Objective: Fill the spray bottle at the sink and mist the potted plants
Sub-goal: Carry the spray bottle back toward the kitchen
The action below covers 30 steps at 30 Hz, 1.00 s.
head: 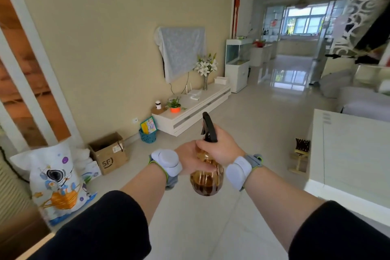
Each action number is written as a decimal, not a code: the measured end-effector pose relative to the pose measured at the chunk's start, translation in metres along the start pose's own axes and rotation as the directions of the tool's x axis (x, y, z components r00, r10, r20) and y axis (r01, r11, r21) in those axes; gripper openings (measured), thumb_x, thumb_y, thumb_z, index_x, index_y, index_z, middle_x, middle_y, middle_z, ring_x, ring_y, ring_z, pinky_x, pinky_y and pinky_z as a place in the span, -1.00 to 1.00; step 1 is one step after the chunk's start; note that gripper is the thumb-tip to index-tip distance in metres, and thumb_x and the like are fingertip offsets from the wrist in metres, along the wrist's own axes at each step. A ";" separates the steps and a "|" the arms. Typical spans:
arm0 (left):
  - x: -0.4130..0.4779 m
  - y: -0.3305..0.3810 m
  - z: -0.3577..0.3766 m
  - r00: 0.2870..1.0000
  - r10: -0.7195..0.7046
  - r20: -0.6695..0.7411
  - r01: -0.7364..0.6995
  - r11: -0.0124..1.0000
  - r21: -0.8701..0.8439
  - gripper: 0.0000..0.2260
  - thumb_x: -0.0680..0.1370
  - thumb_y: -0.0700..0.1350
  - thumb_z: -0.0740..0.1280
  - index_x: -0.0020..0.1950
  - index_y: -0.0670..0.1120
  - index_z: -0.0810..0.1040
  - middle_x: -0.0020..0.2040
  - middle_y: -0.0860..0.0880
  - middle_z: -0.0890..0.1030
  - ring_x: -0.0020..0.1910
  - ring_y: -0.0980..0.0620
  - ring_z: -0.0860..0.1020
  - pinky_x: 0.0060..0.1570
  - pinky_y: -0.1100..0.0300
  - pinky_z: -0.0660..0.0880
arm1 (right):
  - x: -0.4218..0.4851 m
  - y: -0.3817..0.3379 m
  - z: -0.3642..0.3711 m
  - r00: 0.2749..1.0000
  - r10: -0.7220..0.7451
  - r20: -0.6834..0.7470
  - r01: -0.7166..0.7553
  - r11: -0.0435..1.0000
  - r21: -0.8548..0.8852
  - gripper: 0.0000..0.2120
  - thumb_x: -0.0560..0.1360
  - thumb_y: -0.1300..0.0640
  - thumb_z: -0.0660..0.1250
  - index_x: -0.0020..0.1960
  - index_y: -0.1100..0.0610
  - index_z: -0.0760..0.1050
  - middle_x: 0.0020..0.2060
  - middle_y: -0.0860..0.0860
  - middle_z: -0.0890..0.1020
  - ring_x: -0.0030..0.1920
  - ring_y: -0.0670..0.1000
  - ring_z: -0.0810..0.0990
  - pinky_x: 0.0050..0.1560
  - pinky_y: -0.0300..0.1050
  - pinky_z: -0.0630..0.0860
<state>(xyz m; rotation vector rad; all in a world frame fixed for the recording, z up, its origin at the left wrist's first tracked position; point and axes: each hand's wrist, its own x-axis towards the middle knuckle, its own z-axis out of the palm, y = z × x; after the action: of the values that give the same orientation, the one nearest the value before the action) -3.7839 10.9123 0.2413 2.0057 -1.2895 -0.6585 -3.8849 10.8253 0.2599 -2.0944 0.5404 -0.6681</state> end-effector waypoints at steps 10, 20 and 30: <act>0.184 -0.014 -0.027 0.998 0.066 0.021 -0.062 0.988 -0.139 -0.30 0.19 0.07 0.55 0.29 0.01 0.44 0.14 0.13 0.57 0.16 0.12 0.51 0.22 0.19 0.39 | 0.162 0.063 -0.036 0.999 -0.001 -0.033 0.003 0.999 0.044 -0.79 0.42 0.19 0.37 -0.03 0.02 0.38 -0.25 0.05 0.54 -0.20 0.08 0.54 -0.09 0.04 0.53; 0.397 -0.069 -0.088 0.969 0.236 0.068 -0.220 0.957 -0.190 -0.22 0.21 0.13 0.51 0.37 0.02 0.31 0.24 0.11 0.51 0.22 0.11 0.47 0.26 0.07 0.42 | 0.364 0.129 -0.023 0.970 0.107 -0.218 -0.095 0.994 0.061 -0.82 0.42 0.21 0.33 -0.15 -0.03 0.38 -0.33 0.04 0.52 -0.33 0.00 0.48 -0.26 -0.06 0.49; 0.583 -0.063 -0.087 0.923 0.307 0.230 -0.307 0.951 -0.040 -0.47 0.28 0.14 0.49 0.17 0.10 0.39 -0.01 0.21 0.55 0.03 0.16 0.54 -0.03 0.32 0.42 | 0.510 0.224 -0.076 0.874 0.288 -0.391 -0.209 0.950 0.232 -0.72 0.40 0.19 0.38 -0.05 -0.11 0.38 -0.25 0.10 0.62 -0.23 0.05 0.61 -0.20 -0.13 0.54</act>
<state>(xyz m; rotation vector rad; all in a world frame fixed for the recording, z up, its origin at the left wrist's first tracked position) -3.4590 10.4174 0.2148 1.7061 -1.6980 -0.7576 -3.5732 10.3579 0.2468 -1.6703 0.9371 -0.9853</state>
